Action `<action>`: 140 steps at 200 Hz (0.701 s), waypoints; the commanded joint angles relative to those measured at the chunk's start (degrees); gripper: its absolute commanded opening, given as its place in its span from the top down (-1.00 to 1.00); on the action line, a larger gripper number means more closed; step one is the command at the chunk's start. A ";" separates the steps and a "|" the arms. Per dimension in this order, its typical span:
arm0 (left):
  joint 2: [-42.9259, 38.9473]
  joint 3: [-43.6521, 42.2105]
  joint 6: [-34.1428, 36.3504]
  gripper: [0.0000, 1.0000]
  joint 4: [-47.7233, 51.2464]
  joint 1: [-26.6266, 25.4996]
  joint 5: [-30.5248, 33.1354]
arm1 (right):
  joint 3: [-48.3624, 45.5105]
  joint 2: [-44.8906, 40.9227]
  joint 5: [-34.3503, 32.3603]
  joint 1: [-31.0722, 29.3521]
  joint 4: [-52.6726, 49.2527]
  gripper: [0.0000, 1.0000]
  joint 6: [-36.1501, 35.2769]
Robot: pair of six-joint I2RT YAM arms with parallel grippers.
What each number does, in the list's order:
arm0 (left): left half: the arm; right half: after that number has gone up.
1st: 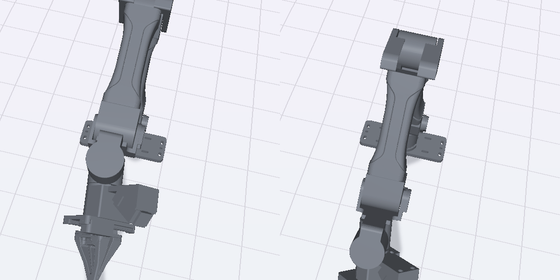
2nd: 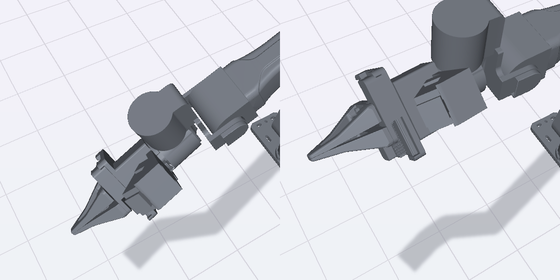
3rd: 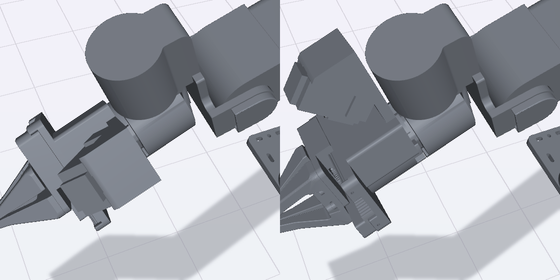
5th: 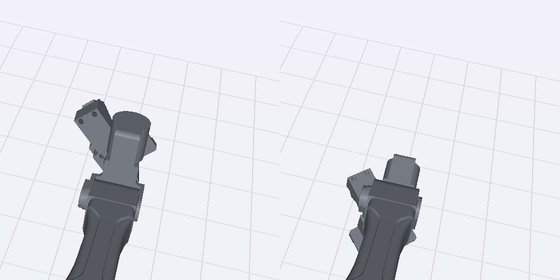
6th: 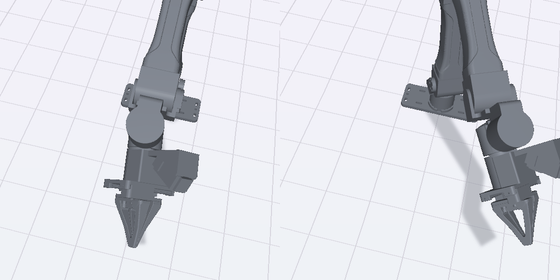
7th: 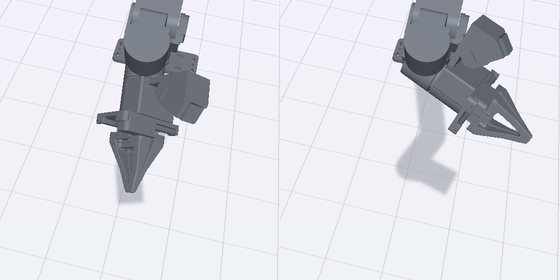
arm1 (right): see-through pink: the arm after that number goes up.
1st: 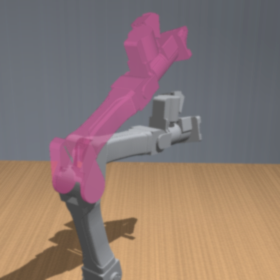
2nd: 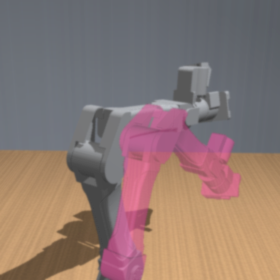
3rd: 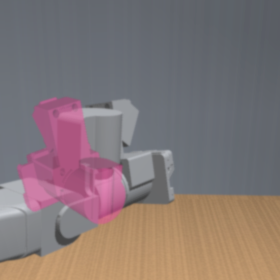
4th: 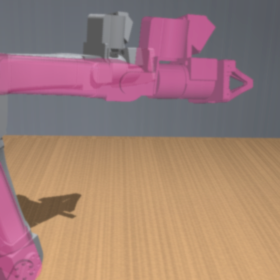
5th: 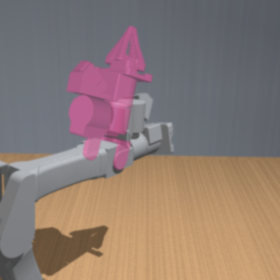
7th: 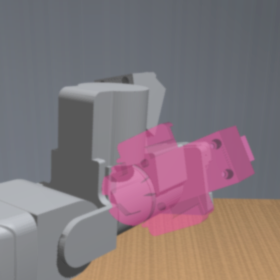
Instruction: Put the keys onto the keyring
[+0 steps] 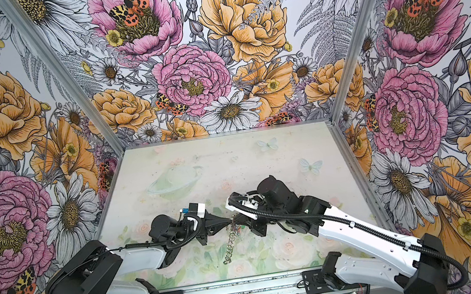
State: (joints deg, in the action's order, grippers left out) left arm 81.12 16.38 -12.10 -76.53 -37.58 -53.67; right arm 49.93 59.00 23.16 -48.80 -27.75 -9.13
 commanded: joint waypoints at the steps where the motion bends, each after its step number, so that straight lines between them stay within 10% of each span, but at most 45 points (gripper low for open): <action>1: -0.97 1.02 -0.61 1.00 -4.35 0.21 -1.25 | -0.45 0.32 -1.23 -0.34 1.73 0.84 -0.69; 61: -1.90 0.17 2.67 0.90 0.49 0.46 2.20 | 2.81 0.82 -4.94 -0.25 -1.99 1.00 0.77; 107: -14.27 3.63 20.50 0.50 36.44 -1.84 12.24 | 11.96 7.59 -5.54 -0.10 -18.76 1.00 -1.42; 140: -14.66 3.63 21.29 0.46 37.50 -3.05 13.46 | 17.66 11.82 -4.81 -0.31 -25.57 1.00 -3.31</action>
State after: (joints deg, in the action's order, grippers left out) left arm 66.04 19.16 4.49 -47.48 -39.88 -43.66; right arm 62.11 69.28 18.09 -49.01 -47.16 -10.28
